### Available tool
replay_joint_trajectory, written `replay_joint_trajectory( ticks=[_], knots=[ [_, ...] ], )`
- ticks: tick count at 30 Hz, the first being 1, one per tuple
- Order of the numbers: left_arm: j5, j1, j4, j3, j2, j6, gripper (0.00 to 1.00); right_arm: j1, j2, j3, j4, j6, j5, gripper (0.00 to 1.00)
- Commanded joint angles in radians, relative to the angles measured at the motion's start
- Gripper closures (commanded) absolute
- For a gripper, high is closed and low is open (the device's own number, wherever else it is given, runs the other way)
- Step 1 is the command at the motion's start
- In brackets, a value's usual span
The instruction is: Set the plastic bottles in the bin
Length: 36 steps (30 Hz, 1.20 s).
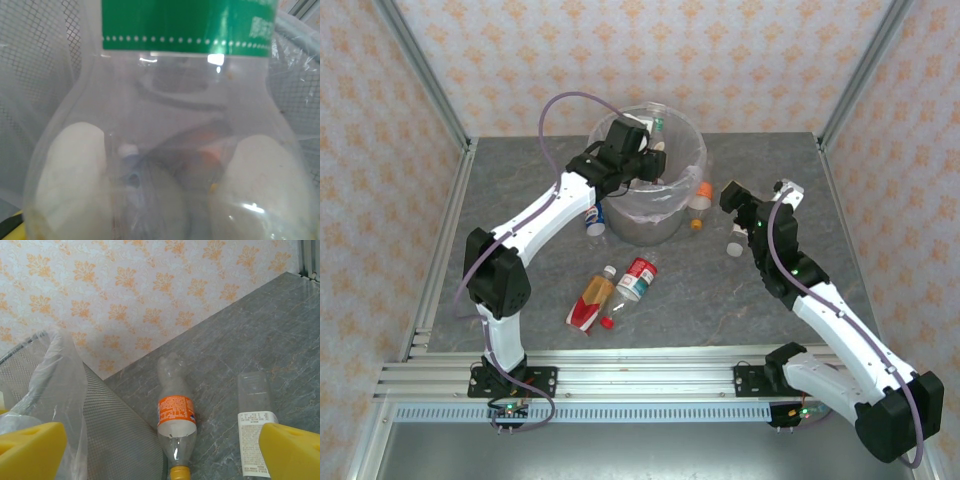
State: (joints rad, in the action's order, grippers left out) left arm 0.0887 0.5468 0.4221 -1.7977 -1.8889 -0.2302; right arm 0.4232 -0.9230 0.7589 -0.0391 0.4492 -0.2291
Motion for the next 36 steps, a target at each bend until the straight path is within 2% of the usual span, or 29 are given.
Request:
replay_joint_trajectory(
  ticks=[1,10,17,19,30,36],
  knots=[
    [-0.032,0.011,-0.043,0.015,-0.043,-0.011,0.6,-0.005,-0.001,-0.012,-0.001,0.004,-0.021,0.01],
    [-0.072,0.015,-0.042,0.04,-0.082,-0.047,0.55,-0.005,-0.01,-0.024,0.015,0.002,-0.031,0.01],
    [-0.065,0.015,-0.033,0.056,-0.077,-0.063,0.36,-0.005,-0.015,-0.029,0.018,-0.008,-0.047,0.01],
    [-0.055,0.015,-0.033,0.052,-0.07,-0.062,0.34,-0.004,-0.018,-0.032,0.02,-0.007,-0.047,0.01],
    [-0.017,0.014,0.01,-0.003,-0.037,-0.065,0.29,-0.012,-0.055,-0.025,0.013,-0.013,-0.041,0.01],
    [0.049,0.016,0.003,-0.005,0.035,-0.068,0.25,-0.051,-0.1,-0.018,-0.03,-0.011,-0.026,0.01]
  ],
)
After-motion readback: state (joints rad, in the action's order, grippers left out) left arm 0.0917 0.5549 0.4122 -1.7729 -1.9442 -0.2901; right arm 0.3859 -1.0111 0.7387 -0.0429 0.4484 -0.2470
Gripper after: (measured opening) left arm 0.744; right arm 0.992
